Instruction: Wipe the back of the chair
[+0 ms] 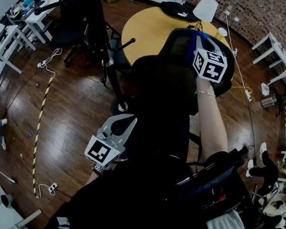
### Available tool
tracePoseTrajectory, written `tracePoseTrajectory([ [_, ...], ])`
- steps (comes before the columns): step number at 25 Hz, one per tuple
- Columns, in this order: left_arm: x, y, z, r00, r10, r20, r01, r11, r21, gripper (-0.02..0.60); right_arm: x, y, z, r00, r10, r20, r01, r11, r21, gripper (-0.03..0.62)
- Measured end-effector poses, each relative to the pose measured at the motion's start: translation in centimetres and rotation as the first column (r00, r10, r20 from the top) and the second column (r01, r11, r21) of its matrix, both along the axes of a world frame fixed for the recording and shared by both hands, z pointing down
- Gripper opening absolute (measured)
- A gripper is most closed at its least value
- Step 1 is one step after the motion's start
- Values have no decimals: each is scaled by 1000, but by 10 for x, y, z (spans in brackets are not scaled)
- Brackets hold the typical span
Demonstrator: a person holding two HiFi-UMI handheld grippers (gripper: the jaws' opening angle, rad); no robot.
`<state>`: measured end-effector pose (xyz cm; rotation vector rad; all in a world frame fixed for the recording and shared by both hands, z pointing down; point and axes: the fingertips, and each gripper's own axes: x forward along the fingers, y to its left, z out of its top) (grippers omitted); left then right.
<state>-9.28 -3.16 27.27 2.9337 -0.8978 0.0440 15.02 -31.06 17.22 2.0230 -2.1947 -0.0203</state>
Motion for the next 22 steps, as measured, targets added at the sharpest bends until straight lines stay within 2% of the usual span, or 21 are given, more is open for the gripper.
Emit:
tracePoseTrajectory([
  [6, -1, 4, -3, 1000, -11, -7, 11, 1000, -2, 5, -50, 0, -8, 993, -114, -22, 115, 992, 53, 32],
  [10, 2, 9, -11, 999, -31, -11, 31, 999, 19, 5, -62, 4, -13, 987, -156, 29, 153, 985, 78, 32],
  [13, -7, 13, -2, 999, -51, -3, 51, 999, -4, 5, -80, 8, -15, 979, -198, 55, 192, 976, 103, 32],
  [15, -13, 16, 4, 998, -59, -2, 59, 998, -19, 5, -98, 10, -18, 962, -265, 67, 256, 959, 120, 32],
  [18, -11, 21, 6, 998, -53, -15, 53, 998, -18, 5, -118, 29, -32, 927, -374, 29, 363, 914, 181, 32],
  [22, 20, 29, 6, 1000, -27, -13, 27, 1000, 9, 5, -99, 86, -65, 911, -413, -14, 395, 860, 322, 34],
])
